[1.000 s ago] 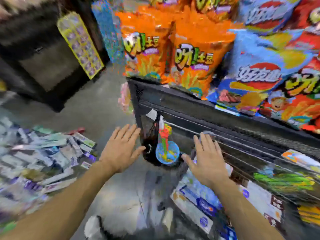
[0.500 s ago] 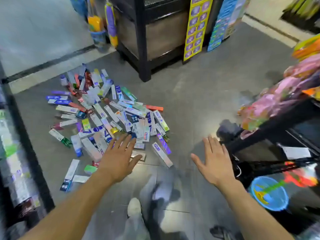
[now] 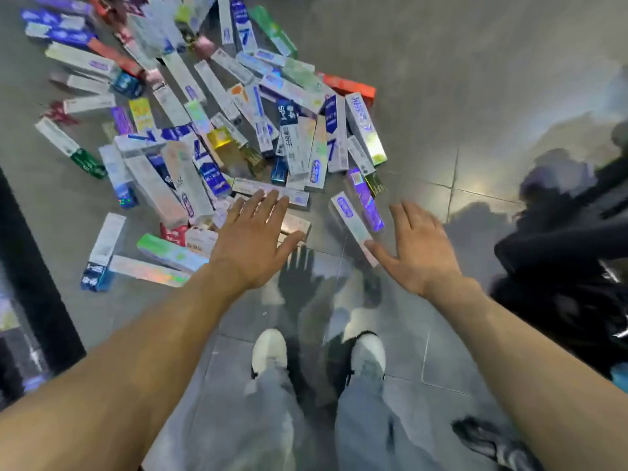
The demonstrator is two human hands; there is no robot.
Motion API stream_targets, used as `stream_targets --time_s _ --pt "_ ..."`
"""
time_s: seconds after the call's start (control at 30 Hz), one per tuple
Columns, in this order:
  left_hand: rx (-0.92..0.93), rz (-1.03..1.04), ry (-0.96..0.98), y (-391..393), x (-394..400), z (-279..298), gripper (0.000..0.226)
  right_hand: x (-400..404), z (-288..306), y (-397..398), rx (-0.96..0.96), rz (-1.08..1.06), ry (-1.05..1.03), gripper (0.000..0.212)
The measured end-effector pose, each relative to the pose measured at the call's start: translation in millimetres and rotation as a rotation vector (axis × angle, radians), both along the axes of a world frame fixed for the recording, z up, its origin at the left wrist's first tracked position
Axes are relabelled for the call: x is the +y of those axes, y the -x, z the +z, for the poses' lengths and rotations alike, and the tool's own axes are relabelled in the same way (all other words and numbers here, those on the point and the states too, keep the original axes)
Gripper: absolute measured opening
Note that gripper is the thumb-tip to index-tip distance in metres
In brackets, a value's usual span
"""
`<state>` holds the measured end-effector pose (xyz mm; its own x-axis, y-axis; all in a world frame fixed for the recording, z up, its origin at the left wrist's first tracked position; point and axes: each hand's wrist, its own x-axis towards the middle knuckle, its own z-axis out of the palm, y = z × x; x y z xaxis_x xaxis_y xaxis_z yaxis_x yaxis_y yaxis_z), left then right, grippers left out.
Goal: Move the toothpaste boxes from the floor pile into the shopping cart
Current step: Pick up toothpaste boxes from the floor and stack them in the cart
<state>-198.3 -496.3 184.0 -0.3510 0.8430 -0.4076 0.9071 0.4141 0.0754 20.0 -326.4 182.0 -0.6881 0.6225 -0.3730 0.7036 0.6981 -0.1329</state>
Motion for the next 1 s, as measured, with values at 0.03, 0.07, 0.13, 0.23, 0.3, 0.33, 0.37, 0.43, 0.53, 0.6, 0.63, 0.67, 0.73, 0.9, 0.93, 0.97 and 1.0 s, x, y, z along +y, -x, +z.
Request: stream_targets --time_s 0.03,0.07,0.13,0.23,0.3,0.33,0.37,0.43,0.53,0.6,0.63,0.67,0.73,0.9,0.93,0.97,1.0 --pt "0.001 -0.004 0.002 -2 3 -31 0.076 2 -29 0 -0.004 0.029 0.001 0.086" --pt "0.005 -0.013 0.001 -4 7 -63 0.075 4 -58 0 -0.012 0.055 0.009 0.084" --pt "0.02 -0.033 -0.007 -6 14 -124 0.075 8 -114 -1 -0.035 0.087 0.029 0.082" --pt "0.07 -0.08 -0.018 -6 26 -206 0.082 18 -191 1 -0.028 0.127 0.003 0.082" --pt "0.111 -0.127 -0.032 -1 33 -248 0.084 25 -235 3 -0.024 0.151 -0.02 0.083" --pt "0.128 -0.146 -0.04 5 36 -263 0.083 29 -253 5 -0.022 0.155 -0.037 0.082" --pt "0.152 -0.173 -0.046 11 39 -275 0.084 32 -269 6 -0.016 0.15 -0.051 0.081" --pt "0.21 -0.247 -0.05 24 45 -289 0.087 35 -294 9 0.004 0.128 -0.05 0.08" --pt "0.282 -0.32 -0.07 43 55 -294 0.088 33 -312 8 0.058 0.089 -0.033 0.078" --pt "0.316 -0.343 -0.096 53 61 -289 0.086 29 -315 6 0.058 0.002 -0.009 0.082" --pt "0.342 -0.361 -0.123 57 63 -286 0.086 27 -315 6 0.051 -0.052 0.008 0.085" --pt "0.373 -0.393 -0.135 61 64 -282 0.086 25 -315 6 0.047 -0.096 0.025 0.087" --pt "0.424 -0.487 -0.111 67 68 -273 0.084 21 -315 8 0.042 -0.162 0.062 0.085" --pt "0.39 -0.442 -0.171 65 76 -251 0.084 26 -306 13 0.168 -0.354 0.167 0.055" --pt "0.354 -0.406 -0.178 62 78 -251 0.084 27 -300 12 0.242 -0.407 0.213 0.05" --pt "0.317 -0.377 -0.185 57 80 -254 0.084 28 -294 10 0.328 -0.475 0.287 0.047" --pt "0.285 -0.36 -0.198 52 83 -260 0.084 29 -288 8 0.441 -0.558 0.394 0.045"
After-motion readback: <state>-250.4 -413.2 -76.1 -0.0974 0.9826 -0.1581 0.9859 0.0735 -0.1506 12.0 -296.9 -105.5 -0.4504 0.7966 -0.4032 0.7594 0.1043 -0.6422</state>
